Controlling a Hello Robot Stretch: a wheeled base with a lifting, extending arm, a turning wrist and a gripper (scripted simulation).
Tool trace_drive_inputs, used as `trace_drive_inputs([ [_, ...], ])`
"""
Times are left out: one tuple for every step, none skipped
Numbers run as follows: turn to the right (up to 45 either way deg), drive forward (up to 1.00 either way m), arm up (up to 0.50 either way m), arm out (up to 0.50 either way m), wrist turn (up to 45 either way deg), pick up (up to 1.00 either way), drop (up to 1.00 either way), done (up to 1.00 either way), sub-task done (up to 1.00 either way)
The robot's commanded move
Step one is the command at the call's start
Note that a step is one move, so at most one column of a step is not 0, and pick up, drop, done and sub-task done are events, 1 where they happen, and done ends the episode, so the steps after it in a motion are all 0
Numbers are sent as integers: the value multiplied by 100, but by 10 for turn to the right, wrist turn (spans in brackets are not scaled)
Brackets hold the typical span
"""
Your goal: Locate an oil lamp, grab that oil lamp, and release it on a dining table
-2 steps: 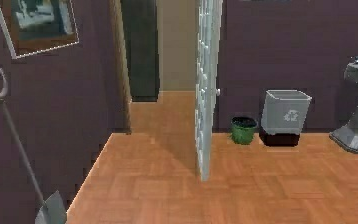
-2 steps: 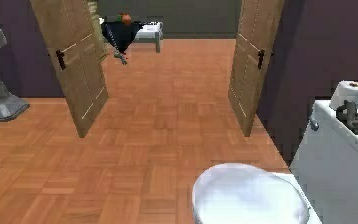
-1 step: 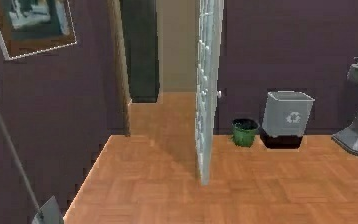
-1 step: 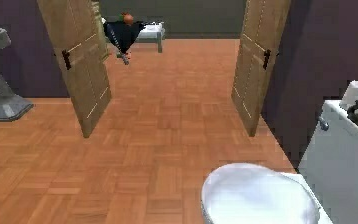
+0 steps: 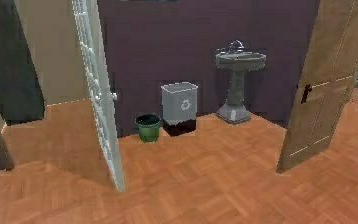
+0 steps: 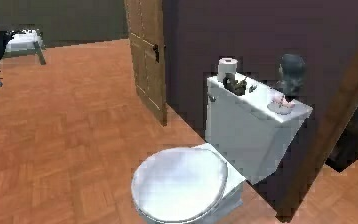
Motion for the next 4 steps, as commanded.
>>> trace_drive_inputs([
  [0,100,0,0,0,0,0,0,0],
  [0,75,0,0,0,0,0,0,0],
  [-450,0,0,0,0,0,0,0,0],
  [-450,0,0,0,0,0,0,0,0],
])
